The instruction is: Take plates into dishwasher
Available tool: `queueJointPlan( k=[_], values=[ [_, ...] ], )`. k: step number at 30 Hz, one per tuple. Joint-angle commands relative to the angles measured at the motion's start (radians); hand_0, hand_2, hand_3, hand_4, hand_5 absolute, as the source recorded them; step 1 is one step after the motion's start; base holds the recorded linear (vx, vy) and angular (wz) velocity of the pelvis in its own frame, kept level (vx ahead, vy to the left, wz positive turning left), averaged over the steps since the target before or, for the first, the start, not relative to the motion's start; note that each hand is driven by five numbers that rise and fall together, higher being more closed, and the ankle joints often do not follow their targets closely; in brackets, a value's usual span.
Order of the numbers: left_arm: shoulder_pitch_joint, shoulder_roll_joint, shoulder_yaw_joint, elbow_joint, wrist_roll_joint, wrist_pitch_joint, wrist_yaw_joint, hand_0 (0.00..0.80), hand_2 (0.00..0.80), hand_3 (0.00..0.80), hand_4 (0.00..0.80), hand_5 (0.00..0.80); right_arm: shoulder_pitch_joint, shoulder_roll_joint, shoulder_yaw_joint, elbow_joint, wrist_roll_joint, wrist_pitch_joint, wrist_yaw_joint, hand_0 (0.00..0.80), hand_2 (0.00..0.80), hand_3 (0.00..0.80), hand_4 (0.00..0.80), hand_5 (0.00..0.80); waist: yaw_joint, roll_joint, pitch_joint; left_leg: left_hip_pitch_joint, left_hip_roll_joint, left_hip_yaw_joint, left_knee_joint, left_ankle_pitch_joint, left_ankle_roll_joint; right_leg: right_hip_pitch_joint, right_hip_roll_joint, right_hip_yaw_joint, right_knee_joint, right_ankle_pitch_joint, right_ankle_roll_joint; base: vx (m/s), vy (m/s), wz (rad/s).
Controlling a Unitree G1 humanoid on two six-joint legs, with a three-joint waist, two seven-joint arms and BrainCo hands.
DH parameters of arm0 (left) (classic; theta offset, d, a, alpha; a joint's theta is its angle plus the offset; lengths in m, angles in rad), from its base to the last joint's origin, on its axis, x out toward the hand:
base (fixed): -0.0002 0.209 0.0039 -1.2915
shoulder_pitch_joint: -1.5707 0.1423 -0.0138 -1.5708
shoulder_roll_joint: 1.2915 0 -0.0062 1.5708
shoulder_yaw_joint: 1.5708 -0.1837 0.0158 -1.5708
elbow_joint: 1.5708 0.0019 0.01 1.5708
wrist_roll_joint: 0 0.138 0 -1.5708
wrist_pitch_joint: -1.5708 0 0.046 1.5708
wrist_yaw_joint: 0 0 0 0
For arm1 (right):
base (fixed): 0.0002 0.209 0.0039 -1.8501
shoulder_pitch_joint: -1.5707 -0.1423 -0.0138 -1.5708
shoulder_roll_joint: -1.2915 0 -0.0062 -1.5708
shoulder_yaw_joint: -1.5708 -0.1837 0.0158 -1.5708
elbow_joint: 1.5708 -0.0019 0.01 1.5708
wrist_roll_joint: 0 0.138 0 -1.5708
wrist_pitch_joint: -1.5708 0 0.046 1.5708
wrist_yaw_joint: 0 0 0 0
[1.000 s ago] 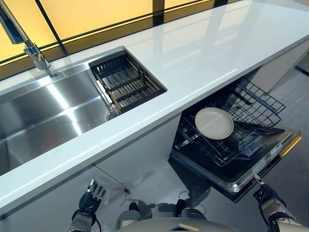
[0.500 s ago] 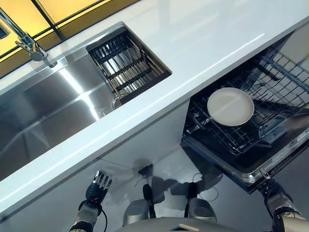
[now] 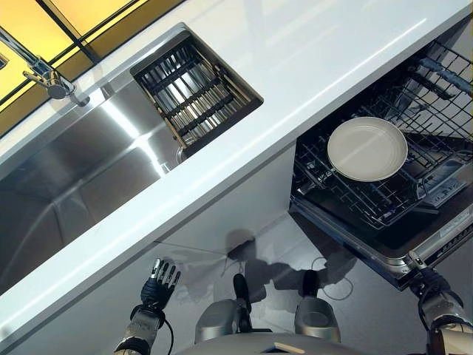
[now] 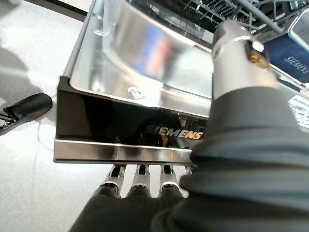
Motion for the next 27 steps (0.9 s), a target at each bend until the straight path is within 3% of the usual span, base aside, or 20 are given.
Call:
queueJointPlan(
  k=[1, 10, 15, 21, 27],
  values=[
    [-0.154, 0.056, 0.017, -0.05, -0.07, -0.098, -0.068, 0.0, 0.0, 0.0, 0.0, 0.0, -0.185, -0.01, 0.089, -0.058, -0.027, -0.107, 0.156, 0.0, 0.0, 0.0, 0.0, 0.0, 0.029, -0.019, -0.043, 0.032, -0.092, 0.046, 0.008, -0.056, 0.019, -0.06, -0.031, 0.013, 0.247, -0.171, -0.019, 0.031, 0.01, 0.01],
    [-0.137, 0.055, 0.003, -0.038, -0.077, -0.104, -0.076, 0.0, 0.0, 0.0, 0.0, 0.0, -0.204, -0.015, 0.11, -0.106, -0.001, -0.134, 0.235, 0.0, 0.0, 0.0, 0.0, 0.0, 0.027, -0.022, -0.053, 0.04, -0.093, 0.05, 0.004, -0.058, 0.021, -0.047, -0.032, 0.016, 0.235, -0.164, -0.017, 0.025, 0.007, -0.01],
    [-0.108, 0.063, -0.014, -0.057, -0.079, -0.098, -0.059, 0.0, 0.0, 0.0, 0.0, 0.0, -0.215, -0.012, 0.142, -0.256, 0.018, -0.164, 0.286, 0.0, 0.0, 0.0, 0.0, 0.0, 0.025, -0.032, -0.059, 0.046, -0.091, 0.052, 0.003, -0.06, 0.022, -0.035, -0.032, 0.017, 0.222, -0.156, -0.014, 0.014, 0.005, -0.01],
    [-0.078, 0.062, -0.017, -0.091, -0.072, -0.098, -0.03, 0.0, 0.0, 0.0, 0.0, 0.0, -0.244, 0.009, 0.191, -0.483, 0.033, -0.185, 0.236, 0.0, 0.0, 0.0, 0.0, 0.0, 0.025, -0.056, -0.079, 0.06, -0.083, 0.064, 0.003, -0.066, 0.022, -0.013, -0.028, 0.017, 0.197, -0.144, -0.009, 0.032, -0.006, -0.05],
    [-0.076, 0.062, -0.022, -0.094, -0.054, -0.095, 0.002, 0.0, 0.0, 0.0, 0.0, 0.0, -0.332, -0.017, 0.204, -0.536, 0.068, -0.163, 0.201, 0.0, 0.0, 0.0, 0.0, 0.0, 0.042, -0.077, -0.115, 0.078, -0.077, 0.063, 0.004, -0.068, 0.021, 0.022, -0.029, 0.005, 0.176, -0.138, -0.007, 0.06, -0.018, -0.1]
  ],
)
